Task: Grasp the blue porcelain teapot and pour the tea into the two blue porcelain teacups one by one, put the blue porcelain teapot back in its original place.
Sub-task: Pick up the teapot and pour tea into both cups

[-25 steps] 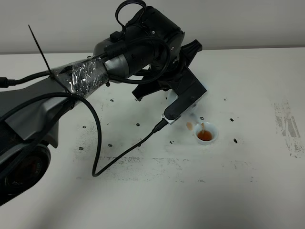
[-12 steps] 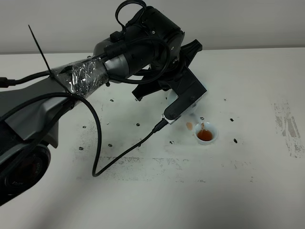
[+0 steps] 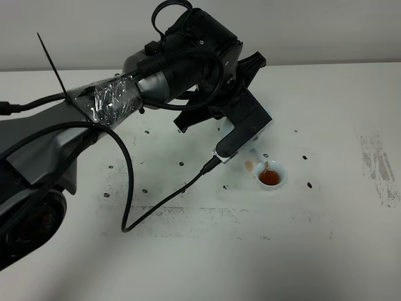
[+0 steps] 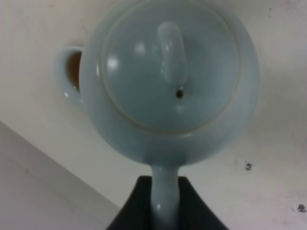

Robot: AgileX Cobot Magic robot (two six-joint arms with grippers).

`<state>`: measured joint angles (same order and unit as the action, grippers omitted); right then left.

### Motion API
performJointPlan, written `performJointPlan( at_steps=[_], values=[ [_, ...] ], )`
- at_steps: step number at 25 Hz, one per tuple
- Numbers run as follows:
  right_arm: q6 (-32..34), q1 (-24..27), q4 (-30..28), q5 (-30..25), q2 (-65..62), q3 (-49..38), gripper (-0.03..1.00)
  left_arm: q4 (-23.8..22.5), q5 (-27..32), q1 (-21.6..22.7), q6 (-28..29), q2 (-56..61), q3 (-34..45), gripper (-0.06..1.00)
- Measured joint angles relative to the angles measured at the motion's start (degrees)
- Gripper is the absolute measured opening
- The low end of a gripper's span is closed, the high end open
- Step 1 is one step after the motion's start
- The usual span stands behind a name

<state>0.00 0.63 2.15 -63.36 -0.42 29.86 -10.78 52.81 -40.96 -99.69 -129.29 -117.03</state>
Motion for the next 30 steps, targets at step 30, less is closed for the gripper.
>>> performJointPlan(
  at_steps=[30],
  values=[
    [0.0,0.0,0.0,0.0,0.0,0.0,0.53,0.0,-0.1,0.0,-0.1,0.0,0.0,0.05]
  ],
)
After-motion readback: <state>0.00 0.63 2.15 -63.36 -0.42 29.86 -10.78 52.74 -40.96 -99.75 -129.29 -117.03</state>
